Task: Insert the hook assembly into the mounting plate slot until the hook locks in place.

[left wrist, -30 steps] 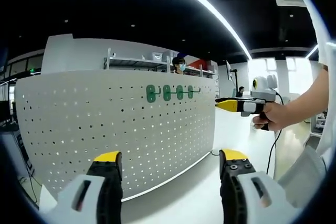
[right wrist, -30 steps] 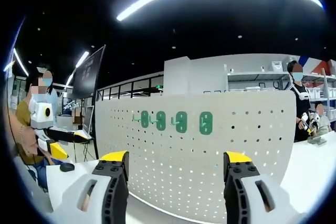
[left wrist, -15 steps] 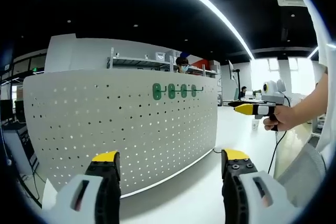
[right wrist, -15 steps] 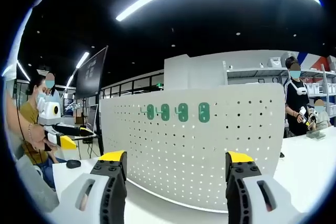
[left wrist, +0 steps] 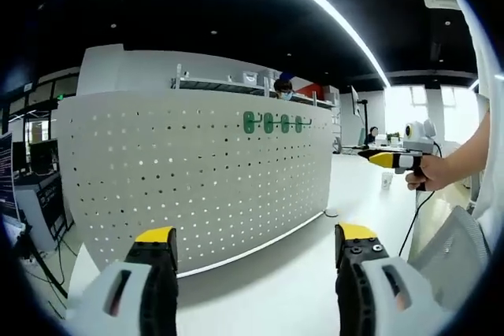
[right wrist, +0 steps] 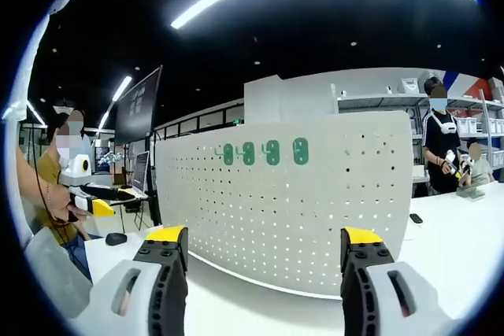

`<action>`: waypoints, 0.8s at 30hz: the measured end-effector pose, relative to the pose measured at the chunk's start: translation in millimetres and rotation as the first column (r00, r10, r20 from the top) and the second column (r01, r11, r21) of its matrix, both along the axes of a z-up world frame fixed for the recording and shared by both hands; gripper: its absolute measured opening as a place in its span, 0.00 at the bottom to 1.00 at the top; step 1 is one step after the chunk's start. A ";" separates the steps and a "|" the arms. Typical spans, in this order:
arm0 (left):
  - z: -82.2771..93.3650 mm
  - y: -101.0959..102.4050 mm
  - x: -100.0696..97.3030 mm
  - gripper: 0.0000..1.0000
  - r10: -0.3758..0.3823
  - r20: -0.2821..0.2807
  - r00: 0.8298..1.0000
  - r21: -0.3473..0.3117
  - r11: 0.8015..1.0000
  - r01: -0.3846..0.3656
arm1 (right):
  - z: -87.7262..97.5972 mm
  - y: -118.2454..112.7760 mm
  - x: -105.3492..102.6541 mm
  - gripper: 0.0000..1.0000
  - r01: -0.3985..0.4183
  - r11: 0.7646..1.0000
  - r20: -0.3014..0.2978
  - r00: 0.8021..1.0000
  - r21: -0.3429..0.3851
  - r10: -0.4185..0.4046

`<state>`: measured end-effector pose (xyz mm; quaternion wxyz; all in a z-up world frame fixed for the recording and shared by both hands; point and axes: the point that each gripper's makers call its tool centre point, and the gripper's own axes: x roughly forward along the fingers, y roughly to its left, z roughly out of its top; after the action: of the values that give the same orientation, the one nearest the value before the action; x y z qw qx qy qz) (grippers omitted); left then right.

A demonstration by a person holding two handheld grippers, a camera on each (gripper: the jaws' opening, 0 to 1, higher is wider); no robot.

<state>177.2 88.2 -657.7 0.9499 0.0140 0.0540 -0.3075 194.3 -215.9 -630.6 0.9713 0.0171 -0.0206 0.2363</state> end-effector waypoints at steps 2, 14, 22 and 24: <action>-2.3 3.2 -1.8 0.85 0.005 -0.003 1.000 -0.001 1.000 -0.005 | -1.7 -0.7 -2.6 0.77 0.000 1.000 -0.003 1.000 0.001 0.000; -10.6 18.7 -13.5 0.87 0.027 -0.017 0.999 0.005 1.000 -0.027 | -14.0 -6.5 -19.4 0.78 0.004 1.000 -0.022 1.000 0.006 -0.004; -16.2 28.0 -23.0 0.88 0.041 -0.033 0.999 -0.004 0.999 -0.041 | -20.9 -8.8 -31.9 0.79 0.010 1.000 -0.036 0.999 0.008 -0.010; -17.7 29.8 -25.4 0.89 0.042 -0.035 0.998 0.000 0.999 -0.042 | -22.9 -9.0 -35.6 0.80 0.010 1.000 -0.038 0.999 0.007 -0.009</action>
<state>151.8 118.0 -675.4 0.9551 0.0072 0.0710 -0.2877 158.7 -224.9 -653.5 0.9726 0.0250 -0.0032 0.2313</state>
